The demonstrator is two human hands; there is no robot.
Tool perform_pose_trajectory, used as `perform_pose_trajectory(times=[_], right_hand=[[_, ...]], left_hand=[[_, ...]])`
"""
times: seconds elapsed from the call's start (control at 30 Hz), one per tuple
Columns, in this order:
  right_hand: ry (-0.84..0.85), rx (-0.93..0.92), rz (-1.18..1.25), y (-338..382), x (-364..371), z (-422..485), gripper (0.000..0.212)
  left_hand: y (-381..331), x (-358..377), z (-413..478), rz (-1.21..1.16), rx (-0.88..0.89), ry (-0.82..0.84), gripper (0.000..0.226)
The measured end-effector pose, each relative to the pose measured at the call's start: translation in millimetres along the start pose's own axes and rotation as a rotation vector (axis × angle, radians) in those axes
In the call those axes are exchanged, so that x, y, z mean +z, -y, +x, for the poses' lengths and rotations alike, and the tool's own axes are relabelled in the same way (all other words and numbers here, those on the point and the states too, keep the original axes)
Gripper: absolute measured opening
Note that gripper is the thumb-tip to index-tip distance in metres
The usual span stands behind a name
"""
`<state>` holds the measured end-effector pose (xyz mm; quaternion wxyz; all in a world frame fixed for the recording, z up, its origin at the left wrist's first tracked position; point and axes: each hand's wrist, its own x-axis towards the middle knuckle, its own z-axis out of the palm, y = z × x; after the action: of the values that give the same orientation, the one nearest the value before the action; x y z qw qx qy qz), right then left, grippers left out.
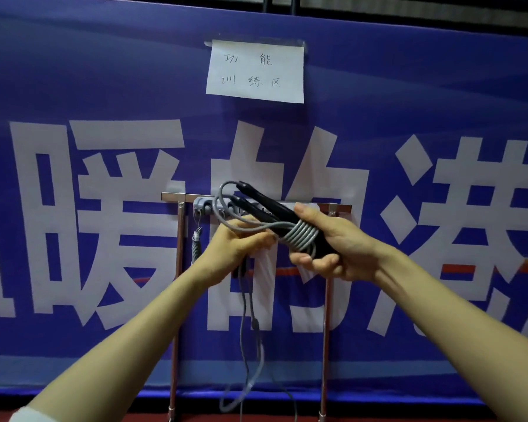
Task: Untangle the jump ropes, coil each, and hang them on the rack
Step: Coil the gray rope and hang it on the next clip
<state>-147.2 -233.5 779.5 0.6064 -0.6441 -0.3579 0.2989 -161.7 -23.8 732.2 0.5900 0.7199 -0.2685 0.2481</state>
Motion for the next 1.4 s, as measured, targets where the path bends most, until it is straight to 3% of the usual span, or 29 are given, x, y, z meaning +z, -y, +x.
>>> perform_pose_trajectory(times=[0.17,0.23,0.33,0.43,0.57,0.67,0.77,0.9,1.07,1.13,1.23,1.4], right_hand=[[0.306,0.186,0.167,-6,-8,4,0.066],[0.382,0.249,0.102,-7,-10,4,0.068],[0.372,0.34,-0.005,-9,-8,2,0.06],[0.203,0.364,-0.225,-8,2,3,0.043],[-0.23,0.108,-1.114,-5,6,9,0.039],[-0.629,-0.107,-1.709,-10,1,15,0.04],[-0.802,-0.284,-1.925,-13,-4,21,0.05],[-0.886,-0.635,-2.023,-10,-8,26,0.049],[-0.955,-0.727,-2.004,-3,-7,27,0.047],[-0.944,-0.664,-1.942,-4,-3,23,0.049],[-0.804,-0.436,-1.673,-1,3,15,0.046],[-0.574,-0.377,-1.235,2,8,9,0.046]], left_hand=[[-18,2,5,0.225,0.133,0.102,0.018],[-27,-2,6,0.208,0.129,0.29,0.01],[-42,-12,21,0.238,0.114,0.473,0.02],[-53,-19,38,0.506,0.066,0.482,0.014],[-62,-22,36,0.769,0.047,0.447,0.012],[-58,-17,27,0.567,-0.117,0.318,0.022],[-51,-9,17,0.203,-0.357,0.312,0.034],[-42,9,12,-0.223,-0.561,0.249,0.044],[-36,17,12,-0.56,-0.626,0.178,0.026],[-34,19,11,-0.596,-0.593,0.128,0.022],[-32,21,7,-0.445,-0.481,0.047,0.023],[-29,25,-1,-0.425,-0.388,0.033,0.024]])
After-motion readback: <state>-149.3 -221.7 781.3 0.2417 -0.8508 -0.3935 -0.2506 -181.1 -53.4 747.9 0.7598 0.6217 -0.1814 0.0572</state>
